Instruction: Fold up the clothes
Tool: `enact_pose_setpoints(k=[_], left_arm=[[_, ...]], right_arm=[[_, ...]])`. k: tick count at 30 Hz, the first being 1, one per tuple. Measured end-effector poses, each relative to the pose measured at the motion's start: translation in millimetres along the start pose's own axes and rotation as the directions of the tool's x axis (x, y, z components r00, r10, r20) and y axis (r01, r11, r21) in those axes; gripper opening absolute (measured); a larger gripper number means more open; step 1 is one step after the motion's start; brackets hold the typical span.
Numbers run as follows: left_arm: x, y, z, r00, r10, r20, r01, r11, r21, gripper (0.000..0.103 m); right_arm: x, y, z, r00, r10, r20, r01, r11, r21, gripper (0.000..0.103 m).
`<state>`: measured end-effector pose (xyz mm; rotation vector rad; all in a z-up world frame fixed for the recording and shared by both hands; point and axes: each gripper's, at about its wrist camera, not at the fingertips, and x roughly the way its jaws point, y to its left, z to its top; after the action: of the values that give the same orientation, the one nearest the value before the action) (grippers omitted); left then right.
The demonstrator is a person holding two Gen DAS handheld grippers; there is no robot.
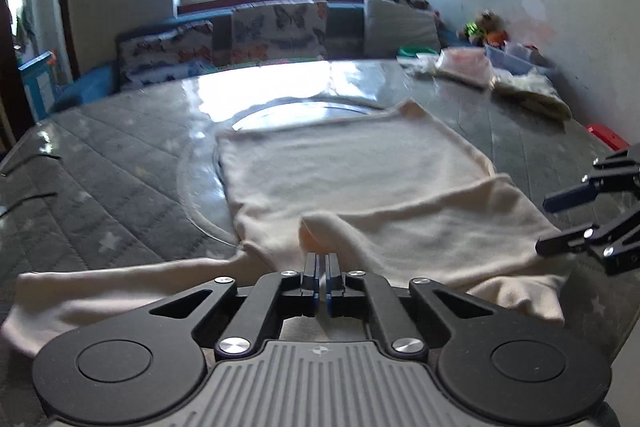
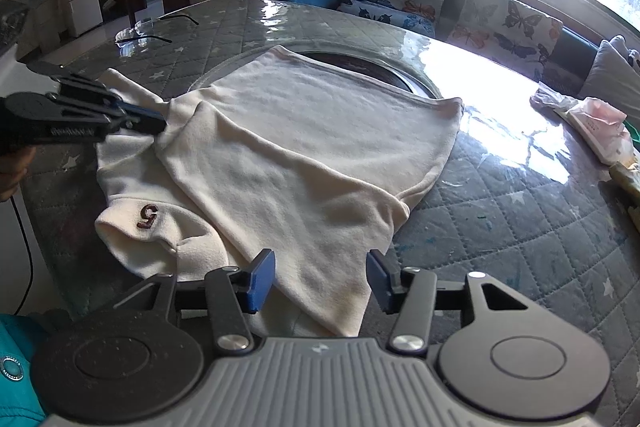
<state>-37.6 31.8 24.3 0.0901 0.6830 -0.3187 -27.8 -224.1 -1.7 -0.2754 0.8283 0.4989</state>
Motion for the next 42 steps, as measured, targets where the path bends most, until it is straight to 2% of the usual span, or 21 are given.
enact_pose_setpoints(k=[7, 9, 12, 17, 21, 24, 28, 37, 39, 42], left_arm=[[1.7, -3.8, -1.2, 1.0, -0.006, -0.009, 0.006, 1.0, 0.009, 0.007], [3.1, -4.5, 0.9, 1.0, -0.013, 0.001, 0.013, 1.0, 0.024, 0.02], [9.9, -7.4, 3.0, 1.0, -0.024, -0.01, 0.024, 0.998, 0.057, 0.027], [26.5, -6.1, -2.0, 0.998, -0.035, -0.061, 0.038, 0.998, 0.049, 0.025], [21.2, -5.3, -6.4, 0.999, -0.033, -0.035, 0.034, 0.999, 0.041, 0.008], [13.8, -2.7, -8.2, 1.0, -0.008, -0.015, 0.008, 1.0, 0.011, 0.003], [1.5, 3.2, -10.4, 1.0, 0.004, 0.019, -0.004, 1.0, -0.027, 0.003], [4.0, 1.0, -4.8, 1.0, 0.005, 0.004, -0.005, 1.0, -0.029, 0.006], [1.9, -2.9, 1.2, 1.0, -0.003, 0.023, 0.004, 1.0, -0.025, 0.013], [7.0, -12.6, 9.6, 0.999, -0.031, 0.037, 0.031, 1.0, 0.001, 0.013]], right_arm=[[-0.2, 1.4, 0.2, 1.0, 0.002, 0.002, -0.002, 1.0, -0.007, 0.053], [-1.5, 2.3, 0.1, 1.0, 0.003, 0.005, -0.003, 1.0, -0.012, 0.055], [-3.1, 3.0, -0.8, 1.0, 0.003, 0.009, -0.003, 1.0, -0.014, 0.057], [-2.2, 2.3, -1.6, 1.0, 0.003, 0.008, -0.003, 1.0, -0.004, 0.057], [-2.4, 3.2, -1.7, 1.0, 0.005, 0.009, -0.005, 1.0, -0.009, 0.057], [-1.5, 2.5, -1.4, 1.0, 0.001, 0.01, -0.001, 1.0, -0.004, 0.057], [-1.5, 4.0, -0.9, 1.0, 0.003, 0.016, -0.003, 1.0, -0.005, 0.057], [-0.8, 6.7, 1.3, 1.0, 0.008, 0.024, -0.008, 1.0, -0.014, 0.058], [0.5, 5.9, 1.2, 1.0, 0.005, 0.022, -0.005, 1.0, -0.008, 0.058], [2.5, 5.0, 2.6, 1.0, 0.003, 0.024, -0.003, 1.0, 0.002, 0.058]])
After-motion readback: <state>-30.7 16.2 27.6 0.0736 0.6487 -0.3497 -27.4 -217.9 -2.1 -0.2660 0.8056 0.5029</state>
